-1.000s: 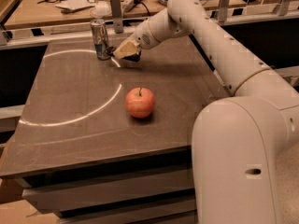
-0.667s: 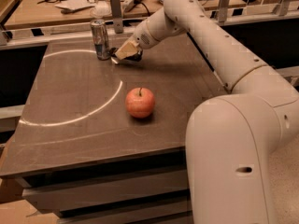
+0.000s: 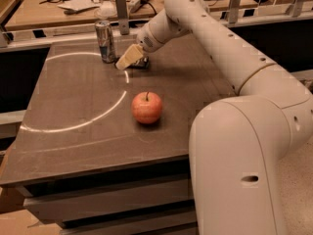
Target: Move rxbar chocolate near redbull can
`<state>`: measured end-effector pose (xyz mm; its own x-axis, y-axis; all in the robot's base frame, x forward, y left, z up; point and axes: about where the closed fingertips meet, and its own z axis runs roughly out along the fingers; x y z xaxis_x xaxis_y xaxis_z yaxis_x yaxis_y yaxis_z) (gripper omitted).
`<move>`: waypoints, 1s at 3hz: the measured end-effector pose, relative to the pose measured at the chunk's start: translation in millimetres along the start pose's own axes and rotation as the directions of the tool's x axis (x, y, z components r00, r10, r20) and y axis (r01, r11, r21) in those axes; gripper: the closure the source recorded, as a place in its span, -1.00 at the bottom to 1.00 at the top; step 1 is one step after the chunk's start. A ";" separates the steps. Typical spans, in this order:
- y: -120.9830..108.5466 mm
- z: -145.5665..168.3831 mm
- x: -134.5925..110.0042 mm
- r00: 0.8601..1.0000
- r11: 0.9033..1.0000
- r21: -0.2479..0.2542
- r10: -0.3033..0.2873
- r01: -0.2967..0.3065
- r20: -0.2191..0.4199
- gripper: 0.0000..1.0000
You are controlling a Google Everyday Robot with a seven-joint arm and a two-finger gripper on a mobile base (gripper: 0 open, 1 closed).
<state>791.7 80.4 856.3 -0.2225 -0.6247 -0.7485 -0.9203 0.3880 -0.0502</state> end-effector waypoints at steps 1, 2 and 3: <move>-2.9 1.0 11.0 0.999 0.999 0.006 0.041 -0.041 0.000 -1.00; -21.5 -16.9 38.2 0.988 0.988 0.027 0.147 -0.149 0.052 -1.00; -54.7 -55.3 66.4 0.965 0.967 0.099 0.222 -0.236 0.136 -1.00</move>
Offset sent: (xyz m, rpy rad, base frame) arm 0.0084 -0.0728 -0.0201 0.1298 0.0929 -0.1848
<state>809.4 -19.7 845.9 -0.3753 -0.4246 -0.8239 -0.8054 0.5894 0.0631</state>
